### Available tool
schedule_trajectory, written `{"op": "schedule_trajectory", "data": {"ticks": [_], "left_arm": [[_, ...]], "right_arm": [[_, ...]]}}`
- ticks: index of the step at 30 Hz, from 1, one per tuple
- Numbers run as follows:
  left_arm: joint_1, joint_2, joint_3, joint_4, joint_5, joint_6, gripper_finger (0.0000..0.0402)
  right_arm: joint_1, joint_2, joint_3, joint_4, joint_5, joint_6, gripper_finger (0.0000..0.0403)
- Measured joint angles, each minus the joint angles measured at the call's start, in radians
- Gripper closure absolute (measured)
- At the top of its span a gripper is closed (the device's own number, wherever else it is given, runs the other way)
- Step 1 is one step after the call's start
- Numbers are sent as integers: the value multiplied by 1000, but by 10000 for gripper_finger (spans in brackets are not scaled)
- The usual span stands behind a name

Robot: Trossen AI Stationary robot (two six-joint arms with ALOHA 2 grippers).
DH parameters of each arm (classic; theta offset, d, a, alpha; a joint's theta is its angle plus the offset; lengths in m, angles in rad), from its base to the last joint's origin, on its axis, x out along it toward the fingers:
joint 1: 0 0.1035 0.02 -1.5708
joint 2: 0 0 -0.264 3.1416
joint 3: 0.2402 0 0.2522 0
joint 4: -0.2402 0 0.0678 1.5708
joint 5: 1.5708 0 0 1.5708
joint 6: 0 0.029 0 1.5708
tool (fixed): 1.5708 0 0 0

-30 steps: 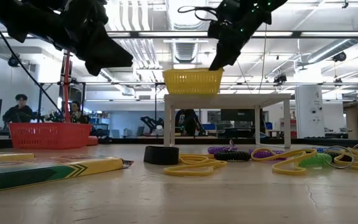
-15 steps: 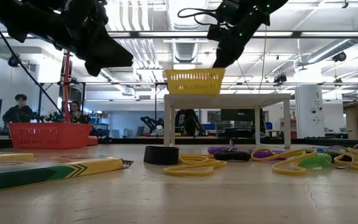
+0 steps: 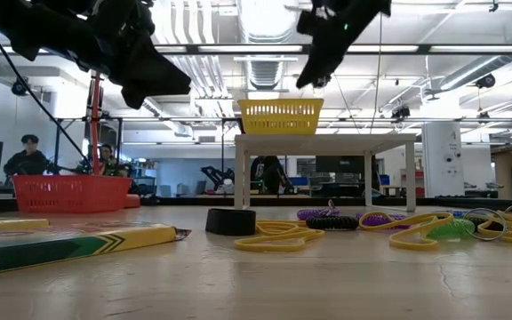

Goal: Pick & Place Office Desk Supplies
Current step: Put the yellow bin on the shelf

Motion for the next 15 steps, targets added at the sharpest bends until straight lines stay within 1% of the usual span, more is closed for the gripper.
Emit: {"op": "schedule_trajectory", "data": {"ticks": [2, 6, 8, 10, 13, 15], "left_arm": [[16, 0, 0, -15, -7, -20, 282], [49, 0, 0, -47, -30, -38, 282], [63, 0, 0, -61, -44, -38, 282], [86, 0, 0, -72, -54, -47, 282], [144, 2, 0, -95, -55, -84, 283], [183, 2, 0, -109, -44, -91, 283]], "right_arm": [[41, -19, -12, -58, -15, 41, 286], [128, -42, -87, -168, -91, 126, 308], [168, -46, -142, -185, -76, 186, 319], [193, -49, -191, -185, 7, 261, 331], [200, -49, -244, -169, 203, 376, 347], [198, -49, -267, -137, 317, 423, 354]]}}
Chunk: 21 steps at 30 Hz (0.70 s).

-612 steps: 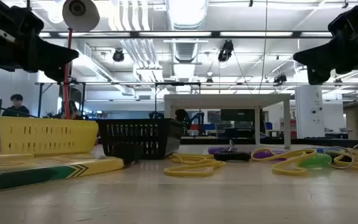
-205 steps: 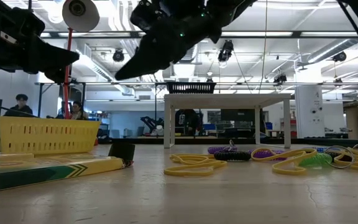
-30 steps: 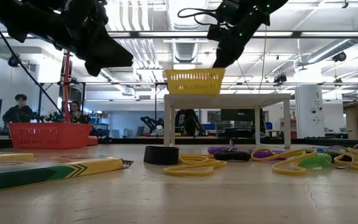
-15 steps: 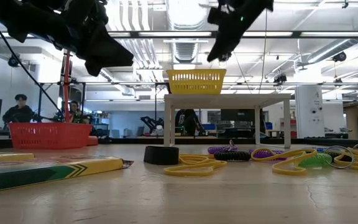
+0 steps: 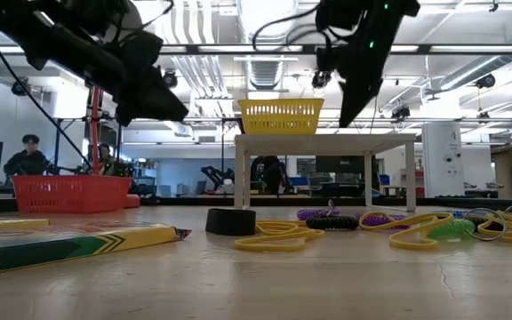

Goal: Pick & Place Office Desk Supplies
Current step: Put the yellow bin on the shelf

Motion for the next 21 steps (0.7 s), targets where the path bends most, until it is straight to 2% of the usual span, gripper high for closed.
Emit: {"op": "schedule_trajectory", "data": {"ticks": [3, 11, 21], "left_arm": [[31, 0, 0, -12, 6, 0, 283], [47, 9, 1, 57, 7, 12, 283], [49, 123, 2, 230, 7, 24, 283]], "right_arm": [[-5, -2, -11, 63, 83, 11, 362], [-44, -4, -9, 239, 78, -56, 365], [-96, -3, -21, 328, 75, -135, 365]]}}
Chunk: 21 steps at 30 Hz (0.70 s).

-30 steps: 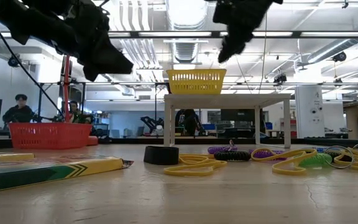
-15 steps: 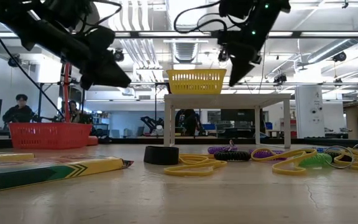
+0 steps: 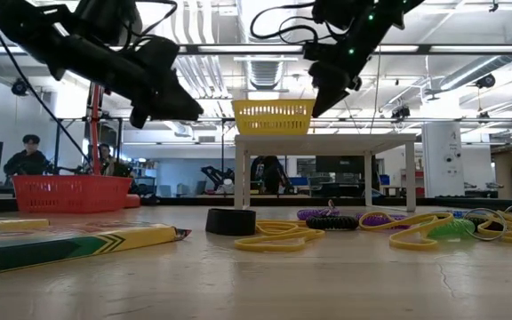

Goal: Pick & Place Office Desk Supplies
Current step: Put the yellow bin on the shelf, then put the red bin on the shelf

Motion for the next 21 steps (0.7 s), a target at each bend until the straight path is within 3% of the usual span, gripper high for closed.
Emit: {"op": "schedule_trajectory", "data": {"ticks": [13, 21], "left_arm": [[-1, 30, 0, 57, 1, 3, 283], [-3, 11, 0, -55, 18, 6, 283]], "right_arm": [[-10, 1, -16, 56, 5, -26, 365], [40, -55, -17, 25, 278, 11, 365]]}}
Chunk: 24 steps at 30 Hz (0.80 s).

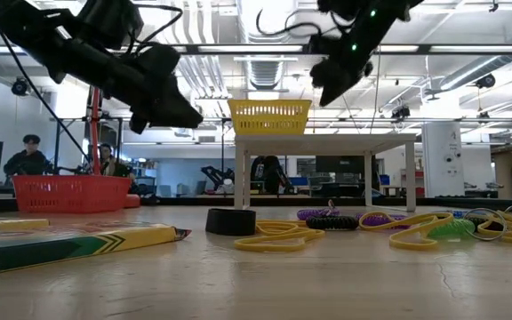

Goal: Pick & Place Office Desk Supplies
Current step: Put the red bin on the shelf

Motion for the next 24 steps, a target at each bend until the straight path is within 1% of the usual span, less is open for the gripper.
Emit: {"op": "schedule_trajectory", "data": {"ticks": [3, 7, 10, 13, 14, 16, 18, 21, 24], "left_arm": [[-1, -53, 0, -104, 0, 13, 283], [-1, -166, 2, -293, 0, 10, 283], [-1, -251, 43, -565, 0, -28, 283], [-1, -295, 108, -850, -1, -113, 283], [-1, -297, 125, -926, -1, -147, 283], [-1, -297, 137, -1027, -1, -204, 283], [5, -291, 135, -1077, -2, -244, 283], [24, -280, 114, -1058, -4, -266, 277], [48, -260, 106, -996, -19, -276, 258]], "right_arm": [[56, -41, -39, 20, 12, 52, 365], [174, -81, -142, 108, 9, 74, 365], [280, -94, -227, 219, 8, 74, 365], [373, -92, -298, 351, 9, 55, 365], [397, -92, -317, 402, 9, 40, 365], [438, -87, -354, 491, 9, 5, 365], [463, -82, -386, 592, 9, -20, 365], [476, -81, -418, 685, 11, -33, 365], [482, -84, -434, 696, 14, -31, 365]]}}
